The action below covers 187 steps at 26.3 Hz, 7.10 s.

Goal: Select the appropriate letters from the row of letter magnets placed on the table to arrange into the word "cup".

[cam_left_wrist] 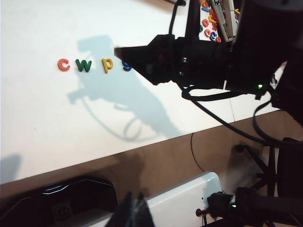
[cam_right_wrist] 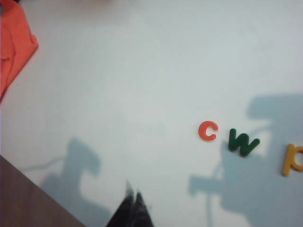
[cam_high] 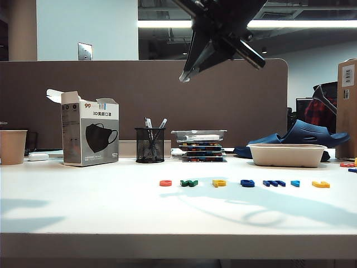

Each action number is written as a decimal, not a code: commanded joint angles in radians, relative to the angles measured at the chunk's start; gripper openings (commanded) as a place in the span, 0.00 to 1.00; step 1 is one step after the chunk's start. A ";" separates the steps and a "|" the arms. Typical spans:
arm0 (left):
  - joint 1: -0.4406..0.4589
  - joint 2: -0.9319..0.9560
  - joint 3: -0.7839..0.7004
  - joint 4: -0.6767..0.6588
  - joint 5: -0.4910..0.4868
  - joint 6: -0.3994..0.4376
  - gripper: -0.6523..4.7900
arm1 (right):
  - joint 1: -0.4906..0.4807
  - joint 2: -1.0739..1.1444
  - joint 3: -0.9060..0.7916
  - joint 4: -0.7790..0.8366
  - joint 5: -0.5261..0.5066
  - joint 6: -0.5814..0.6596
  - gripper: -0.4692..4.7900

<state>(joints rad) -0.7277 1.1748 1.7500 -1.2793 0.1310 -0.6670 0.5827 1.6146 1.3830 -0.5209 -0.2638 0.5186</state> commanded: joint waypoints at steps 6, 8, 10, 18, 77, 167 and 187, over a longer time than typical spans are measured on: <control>-0.002 -0.001 0.002 0.006 0.001 0.005 0.11 | 0.002 0.079 0.228 -0.274 0.113 -0.053 0.08; -0.002 -0.001 0.002 0.006 0.001 0.005 0.11 | 0.003 0.102 0.298 -0.325 0.126 -0.061 0.08; -0.002 -0.001 0.002 0.006 0.001 0.005 0.11 | 0.003 0.122 0.353 -0.372 0.144 -0.061 0.08; -0.002 -0.001 0.002 0.005 0.001 0.005 0.11 | 0.016 0.268 0.638 -0.631 0.188 -0.074 0.08; -0.002 0.001 0.002 0.006 0.001 0.005 0.11 | 0.102 0.718 0.740 -0.566 0.247 -0.021 0.51; -0.002 0.001 0.002 0.006 0.001 0.005 0.11 | 0.101 0.787 0.738 -0.566 0.265 -0.017 0.30; -0.002 0.001 0.002 0.006 0.001 0.005 0.11 | 0.097 0.780 0.740 -0.597 0.262 -0.017 0.30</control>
<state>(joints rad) -0.7277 1.1782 1.7500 -1.2793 0.1307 -0.6670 0.6800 2.3905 2.1262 -1.0870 0.0032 0.4999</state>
